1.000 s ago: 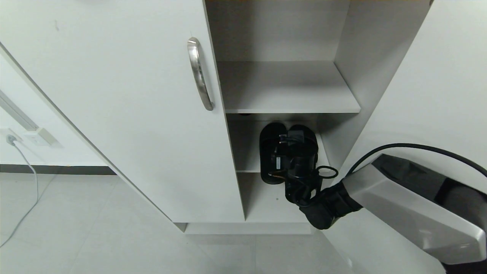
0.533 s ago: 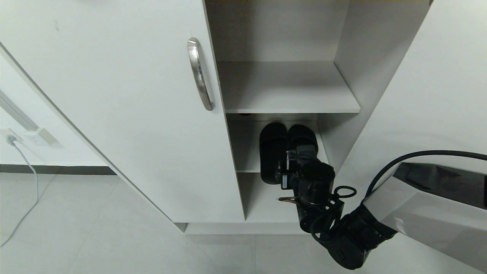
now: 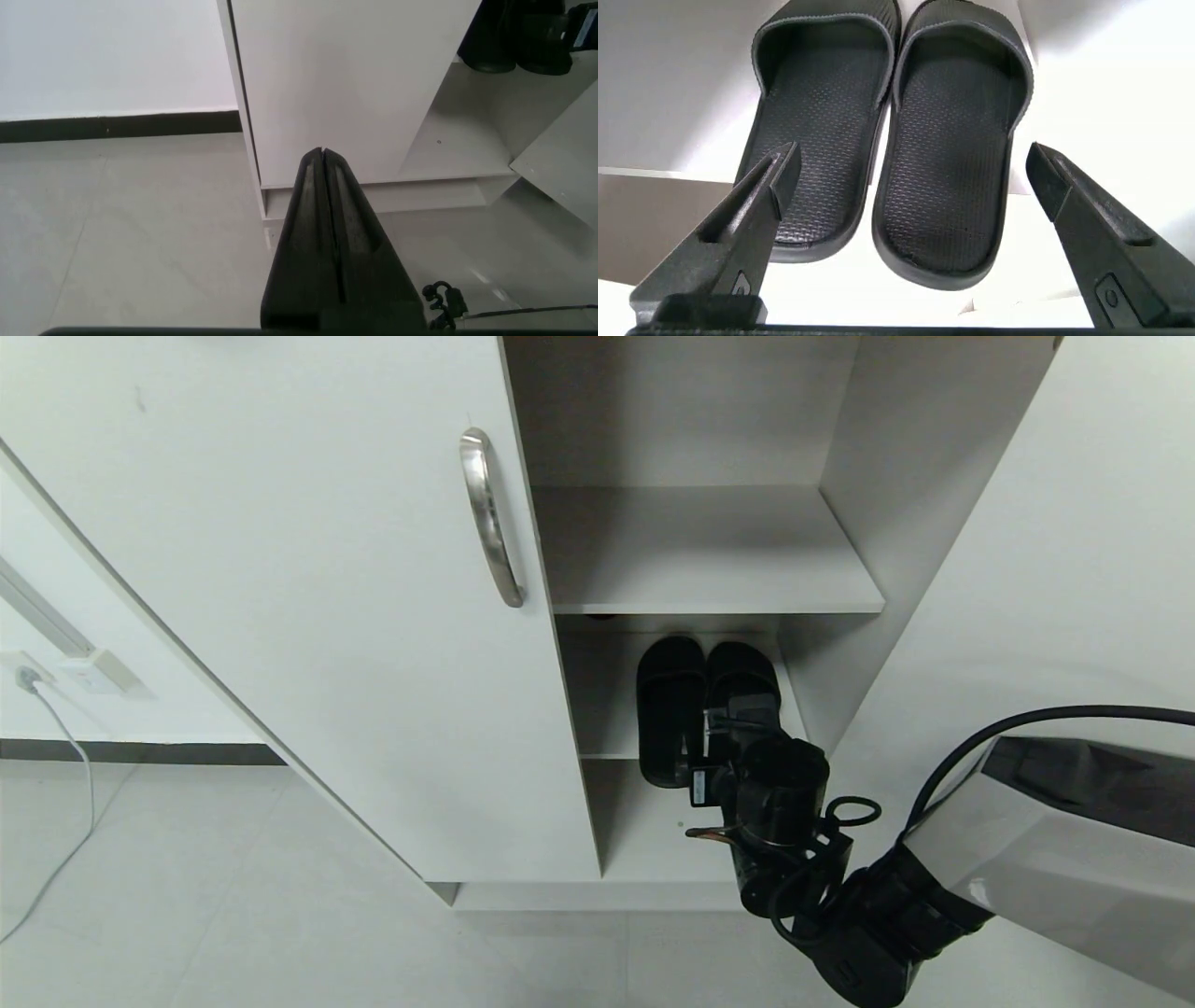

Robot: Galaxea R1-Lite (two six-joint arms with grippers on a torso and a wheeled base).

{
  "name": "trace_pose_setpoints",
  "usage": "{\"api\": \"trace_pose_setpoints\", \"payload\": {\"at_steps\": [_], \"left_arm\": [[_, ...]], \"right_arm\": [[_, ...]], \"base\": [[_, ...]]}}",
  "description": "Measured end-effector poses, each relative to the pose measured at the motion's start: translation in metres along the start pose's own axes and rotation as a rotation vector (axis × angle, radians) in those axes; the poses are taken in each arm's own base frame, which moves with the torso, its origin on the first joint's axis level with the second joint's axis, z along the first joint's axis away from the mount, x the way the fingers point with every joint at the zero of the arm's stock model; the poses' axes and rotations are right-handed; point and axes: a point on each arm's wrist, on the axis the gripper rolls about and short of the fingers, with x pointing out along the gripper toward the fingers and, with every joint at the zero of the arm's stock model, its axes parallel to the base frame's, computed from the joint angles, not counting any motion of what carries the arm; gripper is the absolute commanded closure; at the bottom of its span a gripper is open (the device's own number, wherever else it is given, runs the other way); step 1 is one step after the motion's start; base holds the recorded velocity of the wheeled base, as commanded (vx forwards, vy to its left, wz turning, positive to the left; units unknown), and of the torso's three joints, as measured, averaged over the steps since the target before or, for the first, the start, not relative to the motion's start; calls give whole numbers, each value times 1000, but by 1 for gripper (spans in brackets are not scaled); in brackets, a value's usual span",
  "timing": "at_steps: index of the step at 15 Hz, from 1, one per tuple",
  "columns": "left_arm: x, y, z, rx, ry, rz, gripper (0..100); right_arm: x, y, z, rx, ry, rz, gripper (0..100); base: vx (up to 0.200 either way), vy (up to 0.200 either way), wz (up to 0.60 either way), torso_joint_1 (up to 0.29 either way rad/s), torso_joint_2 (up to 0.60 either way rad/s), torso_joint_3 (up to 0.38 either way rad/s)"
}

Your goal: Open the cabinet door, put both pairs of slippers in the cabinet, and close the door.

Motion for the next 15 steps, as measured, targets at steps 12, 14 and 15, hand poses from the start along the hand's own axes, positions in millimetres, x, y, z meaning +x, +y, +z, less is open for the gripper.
{"api": "trace_pose_setpoints", "payload": {"at_steps": [12,14,15], "left_arm": [[0,0,0,-2,0,1,100],[0,0,0,-2,0,1,100],[0,0,0,-2,0,1,100]], "right_arm": [[-5,1,-3,-11,11,14,0],[-6,0,-4,-16,16,17,0],[-6,0,-4,-15,15,17,0]], "base": [[-83,0,0,0,1,1],[0,0,0,0,0,0],[0,0,0,0,0,0]]}}
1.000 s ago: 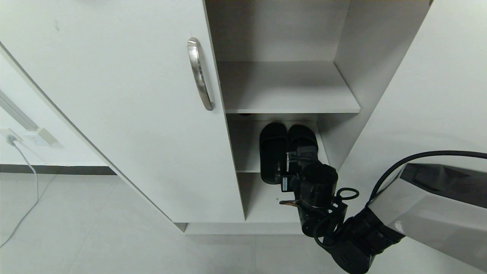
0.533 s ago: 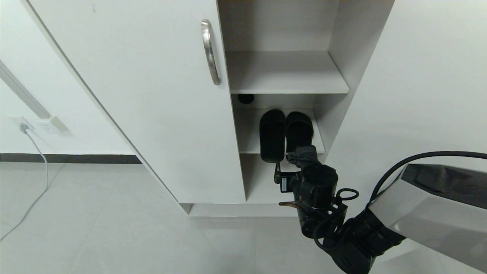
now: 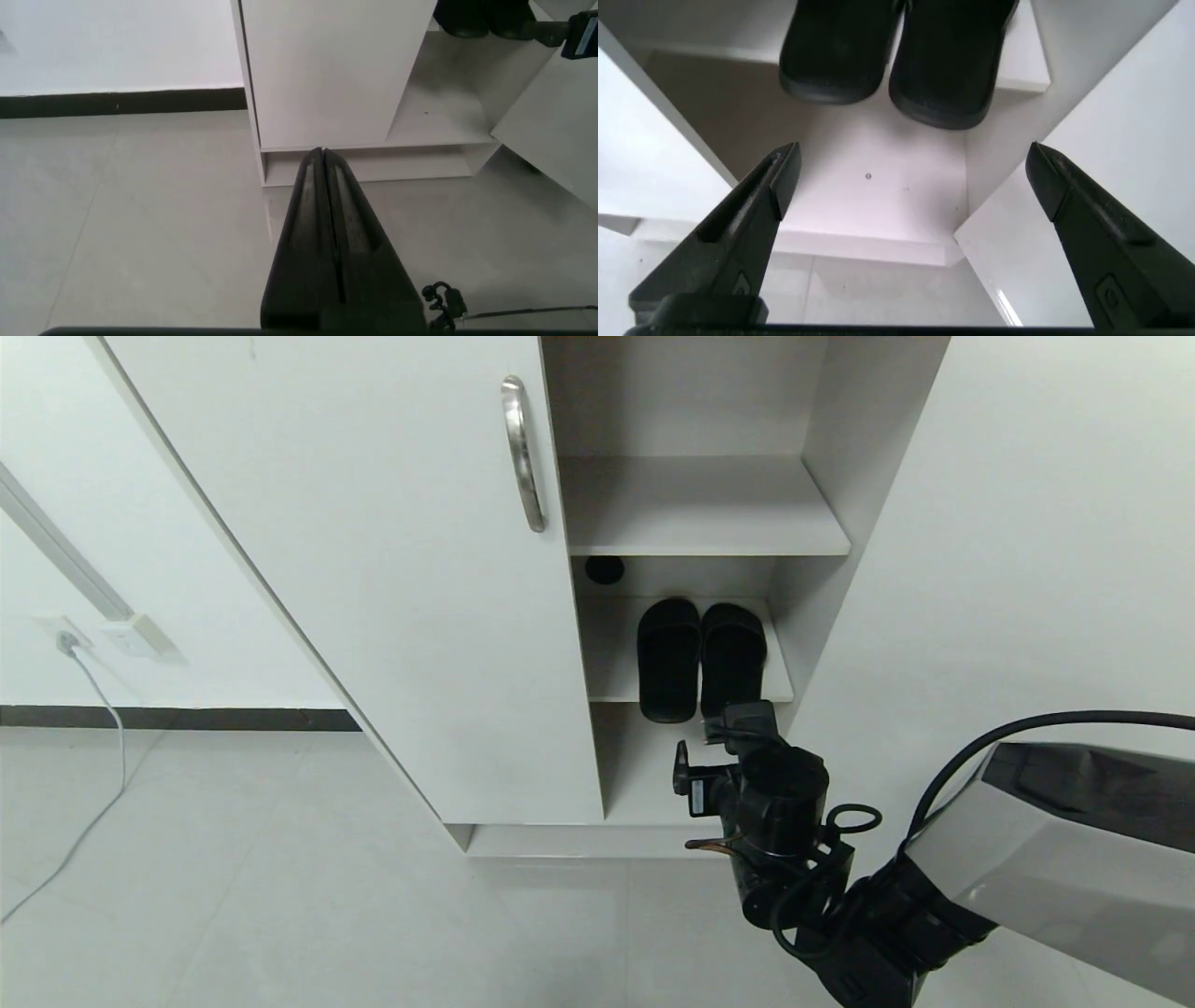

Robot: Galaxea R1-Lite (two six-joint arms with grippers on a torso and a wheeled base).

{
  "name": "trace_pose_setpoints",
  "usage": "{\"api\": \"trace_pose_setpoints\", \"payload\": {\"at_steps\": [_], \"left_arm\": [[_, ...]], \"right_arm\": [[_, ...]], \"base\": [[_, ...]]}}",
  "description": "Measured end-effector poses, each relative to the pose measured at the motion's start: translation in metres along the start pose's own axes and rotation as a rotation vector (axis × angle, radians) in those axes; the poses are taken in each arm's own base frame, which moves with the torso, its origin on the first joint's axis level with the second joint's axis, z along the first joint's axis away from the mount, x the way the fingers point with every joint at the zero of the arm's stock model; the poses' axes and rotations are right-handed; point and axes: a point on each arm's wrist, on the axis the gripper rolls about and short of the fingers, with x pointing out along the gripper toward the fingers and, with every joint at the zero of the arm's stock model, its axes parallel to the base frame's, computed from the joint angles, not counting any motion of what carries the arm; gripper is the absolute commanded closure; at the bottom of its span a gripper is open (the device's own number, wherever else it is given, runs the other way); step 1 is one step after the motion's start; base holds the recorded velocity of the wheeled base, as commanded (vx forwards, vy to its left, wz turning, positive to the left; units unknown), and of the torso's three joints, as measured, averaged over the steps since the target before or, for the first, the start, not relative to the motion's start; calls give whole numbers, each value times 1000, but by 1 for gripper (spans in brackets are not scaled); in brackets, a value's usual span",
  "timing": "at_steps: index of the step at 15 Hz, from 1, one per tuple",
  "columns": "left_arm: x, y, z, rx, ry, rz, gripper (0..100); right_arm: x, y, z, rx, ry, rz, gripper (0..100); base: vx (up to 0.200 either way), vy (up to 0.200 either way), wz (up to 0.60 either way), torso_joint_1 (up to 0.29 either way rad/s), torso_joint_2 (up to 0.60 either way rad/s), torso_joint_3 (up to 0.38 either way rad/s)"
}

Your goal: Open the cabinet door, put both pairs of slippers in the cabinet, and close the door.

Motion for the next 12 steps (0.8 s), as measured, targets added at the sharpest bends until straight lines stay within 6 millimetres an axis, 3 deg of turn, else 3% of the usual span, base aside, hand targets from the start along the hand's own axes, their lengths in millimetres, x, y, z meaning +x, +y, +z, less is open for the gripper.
{"api": "trace_pose_setpoints", "payload": {"at_steps": [5,12], "left_arm": [[0,0,0,1,0,-2,100],[0,0,0,3,0,-2,100]], "right_arm": [[0,-1,2,1,-1,0,0],[0,-2,2,1,-1,0,0]], "base": [[0,0,0,0,1,12],[0,0,0,1,1,190]]}}
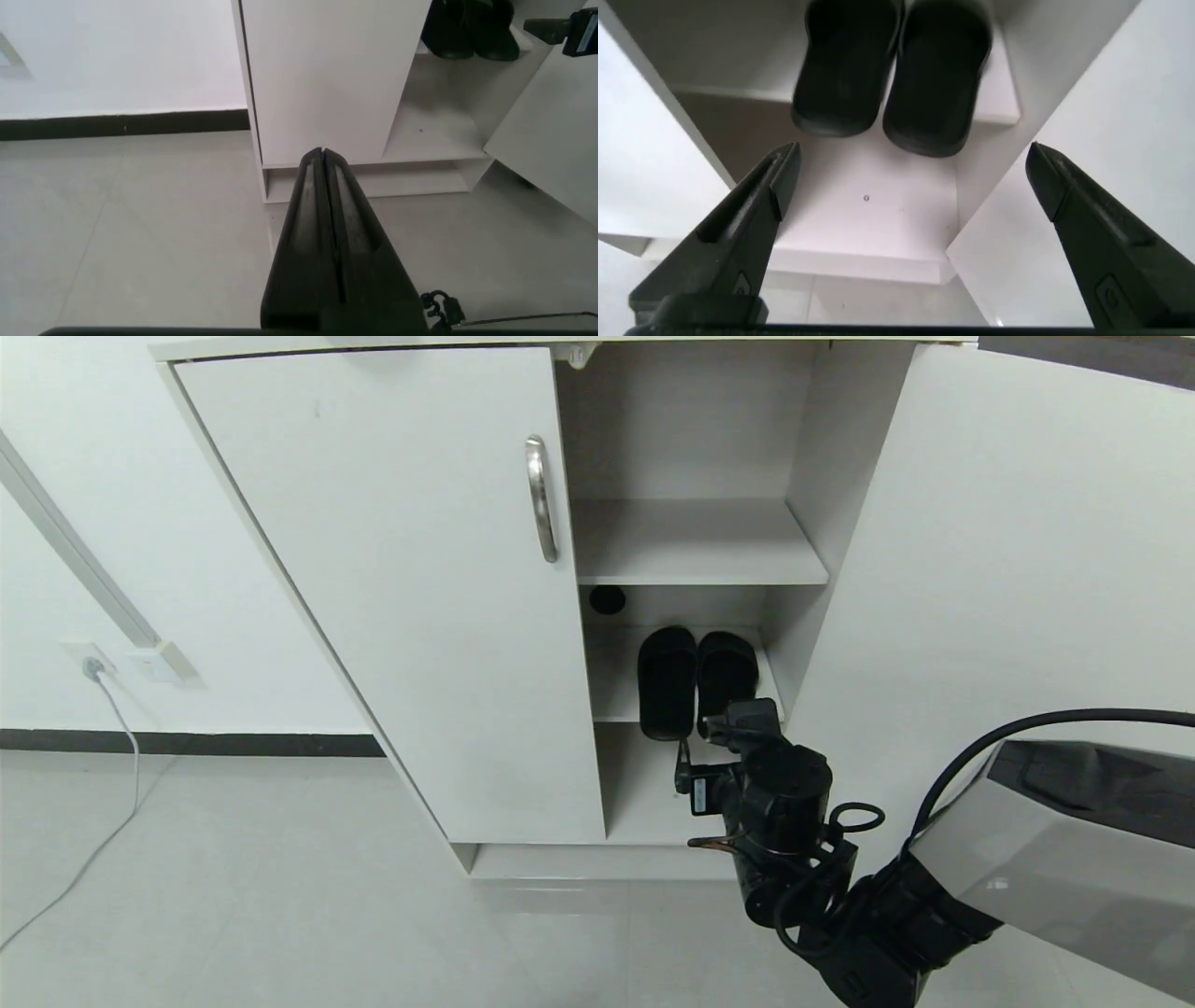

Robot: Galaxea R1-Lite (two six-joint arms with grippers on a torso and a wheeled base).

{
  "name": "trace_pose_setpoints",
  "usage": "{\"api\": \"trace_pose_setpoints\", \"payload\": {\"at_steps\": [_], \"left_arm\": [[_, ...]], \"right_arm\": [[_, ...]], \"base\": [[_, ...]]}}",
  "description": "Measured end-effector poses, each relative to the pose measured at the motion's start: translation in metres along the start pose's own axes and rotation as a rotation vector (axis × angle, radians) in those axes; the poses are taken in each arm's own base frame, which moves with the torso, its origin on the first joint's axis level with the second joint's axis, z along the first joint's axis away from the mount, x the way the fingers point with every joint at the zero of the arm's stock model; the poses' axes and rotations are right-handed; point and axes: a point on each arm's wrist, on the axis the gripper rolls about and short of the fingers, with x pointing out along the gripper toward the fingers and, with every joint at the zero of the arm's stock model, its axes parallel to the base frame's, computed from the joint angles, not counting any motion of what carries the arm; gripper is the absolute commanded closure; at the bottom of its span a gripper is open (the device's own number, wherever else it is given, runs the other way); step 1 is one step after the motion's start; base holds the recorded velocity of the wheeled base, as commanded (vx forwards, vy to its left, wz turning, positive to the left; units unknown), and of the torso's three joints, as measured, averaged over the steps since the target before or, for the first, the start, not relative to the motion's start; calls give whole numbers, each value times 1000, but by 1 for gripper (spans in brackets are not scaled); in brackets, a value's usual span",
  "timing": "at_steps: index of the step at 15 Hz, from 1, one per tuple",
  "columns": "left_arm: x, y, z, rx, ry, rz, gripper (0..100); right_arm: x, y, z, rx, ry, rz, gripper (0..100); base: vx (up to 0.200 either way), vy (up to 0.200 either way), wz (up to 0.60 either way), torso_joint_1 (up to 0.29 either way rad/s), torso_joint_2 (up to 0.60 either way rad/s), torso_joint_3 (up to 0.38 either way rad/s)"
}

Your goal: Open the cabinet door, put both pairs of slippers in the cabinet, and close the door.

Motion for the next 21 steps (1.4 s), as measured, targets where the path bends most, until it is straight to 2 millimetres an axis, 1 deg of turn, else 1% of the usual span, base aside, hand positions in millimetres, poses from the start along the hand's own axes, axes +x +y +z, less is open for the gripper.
{"api": "trace_pose_setpoints", "payload": {"at_steps": [4,6,8,11,16,21], "left_arm": [[0,0,0,0,0,0,100],[0,0,0,0,0,2,100],[0,0,0,0,0,1,100],[0,0,0,-2,0,1,100],[0,0,0,-2,0,1,100],[0,0,0,-2,-1,1,100]], "right_arm": [[-2,1,0,0,0,6,0],[-5,0,-2,-4,7,37,0],[-12,-4,-2,-7,15,103,0],[-31,-12,-2,-27,41,214,0],[-37,-15,4,-17,27,232,0],[-36,-16,6,-16,23,227,0]], "base": [[0,0,0,-1,2,198],[0,0,0,5,0,78],[0,0,0,0,0,0],[0,0,0,0,0,0],[0,0,0,0,0,0],[0,200,0,3,3,3]]}}
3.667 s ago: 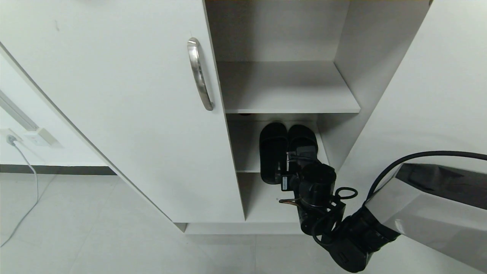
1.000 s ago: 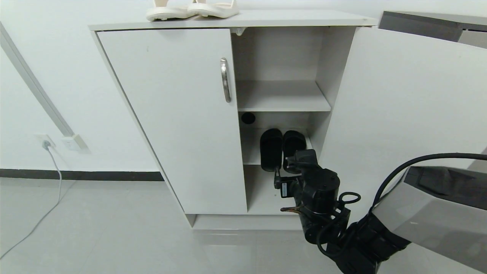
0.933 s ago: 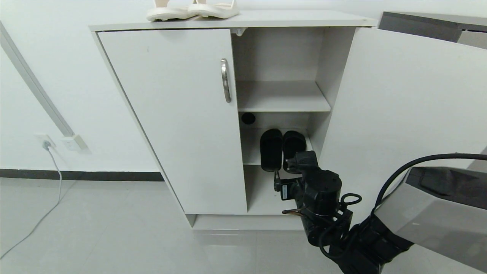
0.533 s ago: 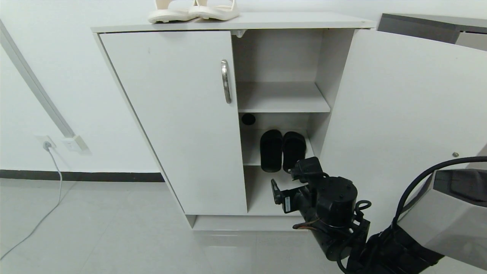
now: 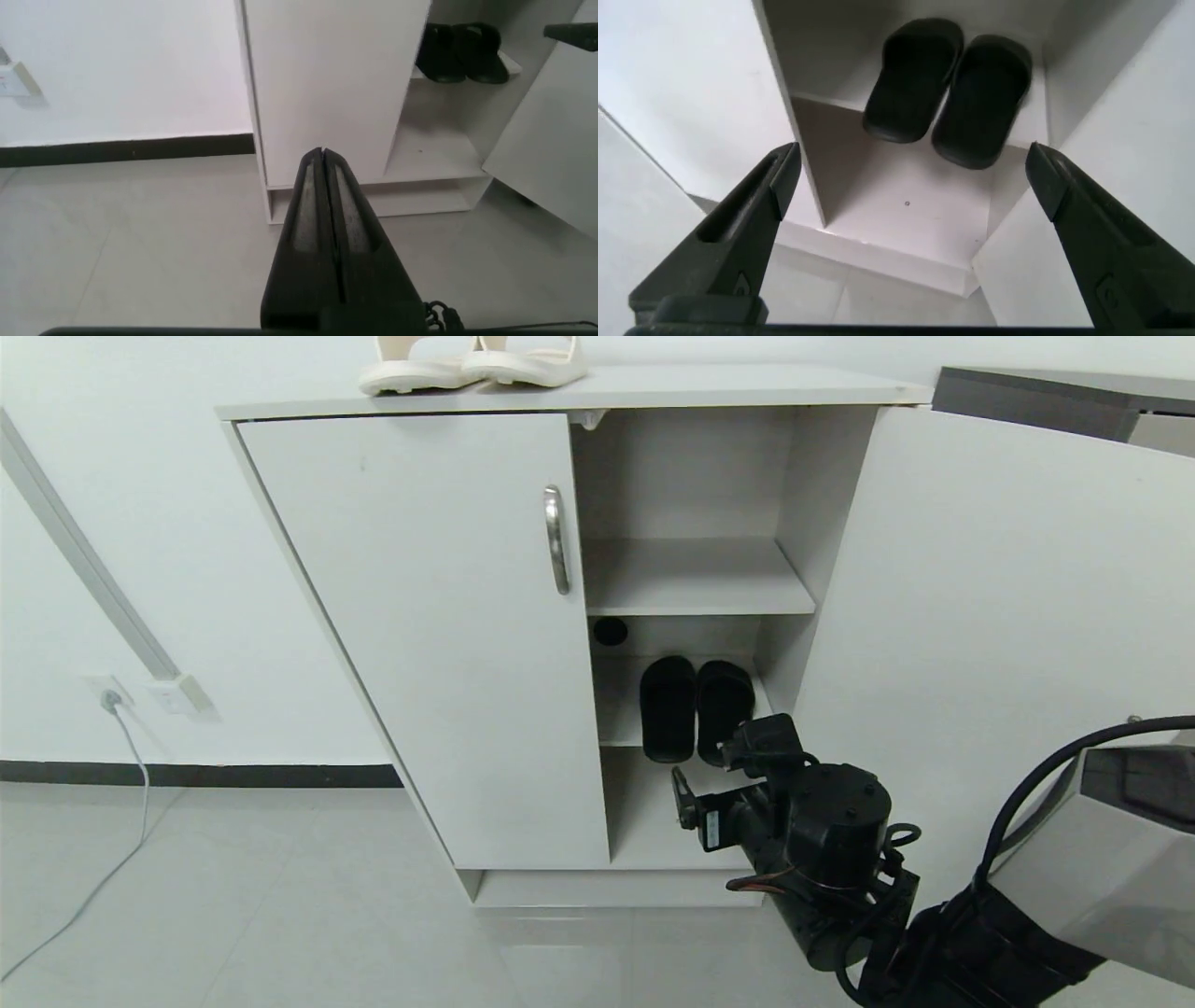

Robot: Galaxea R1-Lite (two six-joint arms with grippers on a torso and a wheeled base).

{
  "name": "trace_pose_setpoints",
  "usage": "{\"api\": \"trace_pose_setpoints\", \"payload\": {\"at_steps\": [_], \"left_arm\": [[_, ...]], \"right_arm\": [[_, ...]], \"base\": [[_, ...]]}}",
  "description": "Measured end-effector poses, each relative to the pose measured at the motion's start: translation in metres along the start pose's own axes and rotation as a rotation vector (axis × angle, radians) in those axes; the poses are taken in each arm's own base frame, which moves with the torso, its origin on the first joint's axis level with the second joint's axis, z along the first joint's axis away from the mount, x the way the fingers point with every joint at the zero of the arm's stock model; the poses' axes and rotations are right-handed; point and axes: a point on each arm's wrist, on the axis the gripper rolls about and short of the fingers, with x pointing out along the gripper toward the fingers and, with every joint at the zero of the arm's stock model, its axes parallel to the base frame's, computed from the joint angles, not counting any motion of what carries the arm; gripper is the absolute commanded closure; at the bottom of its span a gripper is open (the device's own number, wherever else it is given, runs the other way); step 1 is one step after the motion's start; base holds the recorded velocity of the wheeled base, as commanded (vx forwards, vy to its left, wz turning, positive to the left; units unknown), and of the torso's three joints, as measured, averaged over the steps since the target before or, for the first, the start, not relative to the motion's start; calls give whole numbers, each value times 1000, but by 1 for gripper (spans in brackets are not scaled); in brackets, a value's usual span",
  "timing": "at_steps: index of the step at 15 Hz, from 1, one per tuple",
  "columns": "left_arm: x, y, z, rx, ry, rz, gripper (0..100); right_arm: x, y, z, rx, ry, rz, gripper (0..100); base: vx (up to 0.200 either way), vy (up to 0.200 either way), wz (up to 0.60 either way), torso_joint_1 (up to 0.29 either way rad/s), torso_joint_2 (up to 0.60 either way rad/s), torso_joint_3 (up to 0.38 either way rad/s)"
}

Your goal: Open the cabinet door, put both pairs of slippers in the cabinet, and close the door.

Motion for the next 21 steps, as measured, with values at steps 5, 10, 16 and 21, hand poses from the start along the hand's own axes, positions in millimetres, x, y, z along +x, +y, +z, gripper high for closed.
{"api": "trace_pose_setpoints", "payload": {"at_steps": [5,10,16,21], "left_arm": [[0,0,0,2,0,-1,100],[0,0,0,2,0,-1,100],[0,0,0,2,0,-1,100],[0,0,0,2,0,0,100]], "right_arm": [[-1,0,0,3,-9,2,0],[-2,-2,-3,-11,1,-1,0],[-3,-3,-6,-41,13,4,0],[-5,-4,-5,-38,-2,4,0]], "base": [[0,200,0,3,2,3],[0,200,0,2,1,3],[0,100,0,3,-1,0],[0,0,0,0,0,0]]}}
